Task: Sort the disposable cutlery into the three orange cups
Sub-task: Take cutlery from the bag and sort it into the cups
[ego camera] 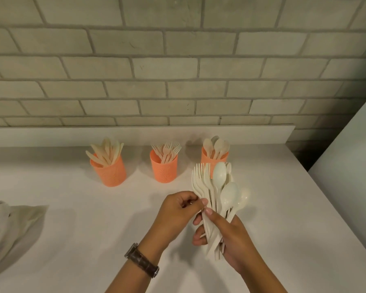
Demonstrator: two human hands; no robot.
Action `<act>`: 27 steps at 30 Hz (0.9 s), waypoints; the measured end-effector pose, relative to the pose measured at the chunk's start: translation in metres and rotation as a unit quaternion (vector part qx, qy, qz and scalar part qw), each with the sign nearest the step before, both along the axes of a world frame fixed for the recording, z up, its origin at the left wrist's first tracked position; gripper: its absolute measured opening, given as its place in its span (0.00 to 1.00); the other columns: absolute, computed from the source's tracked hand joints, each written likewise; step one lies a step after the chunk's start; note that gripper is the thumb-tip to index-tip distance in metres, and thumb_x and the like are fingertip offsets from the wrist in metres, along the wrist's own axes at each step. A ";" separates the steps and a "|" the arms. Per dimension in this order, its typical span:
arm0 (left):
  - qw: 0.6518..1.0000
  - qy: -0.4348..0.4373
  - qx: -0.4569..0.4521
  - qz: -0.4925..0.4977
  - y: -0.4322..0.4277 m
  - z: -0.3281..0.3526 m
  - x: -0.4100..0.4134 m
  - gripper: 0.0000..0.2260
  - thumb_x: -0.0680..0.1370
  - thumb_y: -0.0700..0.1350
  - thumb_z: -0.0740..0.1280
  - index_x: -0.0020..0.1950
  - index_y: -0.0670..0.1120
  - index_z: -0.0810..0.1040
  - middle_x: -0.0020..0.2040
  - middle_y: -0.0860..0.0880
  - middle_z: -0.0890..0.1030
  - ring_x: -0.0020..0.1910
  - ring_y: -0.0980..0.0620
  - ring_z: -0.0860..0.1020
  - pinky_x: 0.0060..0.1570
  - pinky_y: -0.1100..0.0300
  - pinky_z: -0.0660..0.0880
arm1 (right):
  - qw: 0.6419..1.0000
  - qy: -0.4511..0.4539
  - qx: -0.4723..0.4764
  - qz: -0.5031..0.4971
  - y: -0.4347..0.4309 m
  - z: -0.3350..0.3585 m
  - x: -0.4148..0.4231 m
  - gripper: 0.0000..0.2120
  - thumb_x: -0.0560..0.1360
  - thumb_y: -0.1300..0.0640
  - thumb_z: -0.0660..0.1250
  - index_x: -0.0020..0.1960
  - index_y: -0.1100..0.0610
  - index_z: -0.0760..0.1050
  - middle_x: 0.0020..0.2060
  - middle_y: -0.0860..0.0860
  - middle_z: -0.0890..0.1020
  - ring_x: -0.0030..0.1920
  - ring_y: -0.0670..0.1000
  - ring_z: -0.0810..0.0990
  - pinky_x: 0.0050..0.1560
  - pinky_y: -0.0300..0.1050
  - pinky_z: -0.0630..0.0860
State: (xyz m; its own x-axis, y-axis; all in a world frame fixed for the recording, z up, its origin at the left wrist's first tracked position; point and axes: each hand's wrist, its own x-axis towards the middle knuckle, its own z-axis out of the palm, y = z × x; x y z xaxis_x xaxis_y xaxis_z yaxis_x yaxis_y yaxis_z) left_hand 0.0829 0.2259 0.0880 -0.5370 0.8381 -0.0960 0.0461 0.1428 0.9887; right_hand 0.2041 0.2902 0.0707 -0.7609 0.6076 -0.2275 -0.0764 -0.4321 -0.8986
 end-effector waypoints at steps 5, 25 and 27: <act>1.000 -0.017 0.004 0.016 0.003 -0.001 -0.010 0.05 0.74 0.41 0.69 0.40 0.40 0.81 0.27 0.56 0.76 0.27 0.62 0.72 0.34 0.70 0.71 | 1.000 0.002 -0.003 -0.001 0.006 0.005 -0.007 0.17 0.70 0.56 0.64 0.55 0.65 0.76 0.37 0.62 0.82 0.35 0.61 0.83 0.35 0.51 0.81; 0.934 0.183 0.034 0.306 0.071 -0.004 -0.152 0.09 0.73 0.48 0.70 0.43 0.42 0.81 0.35 0.51 0.81 0.30 0.62 0.74 0.37 0.65 0.71 | 0.997 -0.040 -0.021 -0.055 0.025 -0.009 -0.018 0.10 0.77 0.60 0.60 0.53 0.66 0.74 0.39 0.61 0.83 0.40 0.63 0.84 0.38 0.56 0.82; 0.954 0.114 0.000 0.276 0.079 -0.021 -0.152 0.05 0.72 0.44 0.71 0.42 0.43 0.81 0.33 0.53 0.80 0.29 0.64 0.75 0.38 0.64 0.70 | 0.998 -0.035 -0.017 -0.058 0.026 -0.006 -0.018 0.09 0.77 0.61 0.61 0.51 0.66 0.75 0.38 0.61 0.82 0.38 0.63 0.83 0.37 0.56 0.82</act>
State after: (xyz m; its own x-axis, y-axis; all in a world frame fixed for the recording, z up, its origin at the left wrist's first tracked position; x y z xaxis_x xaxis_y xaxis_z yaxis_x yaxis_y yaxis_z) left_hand -0.0689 0.3050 0.0669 -0.9040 0.4206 0.0769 0.1781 0.2070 0.9620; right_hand 0.1857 0.3158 0.0644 -0.6676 0.6810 -0.3008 -0.0643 -0.4553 -0.8880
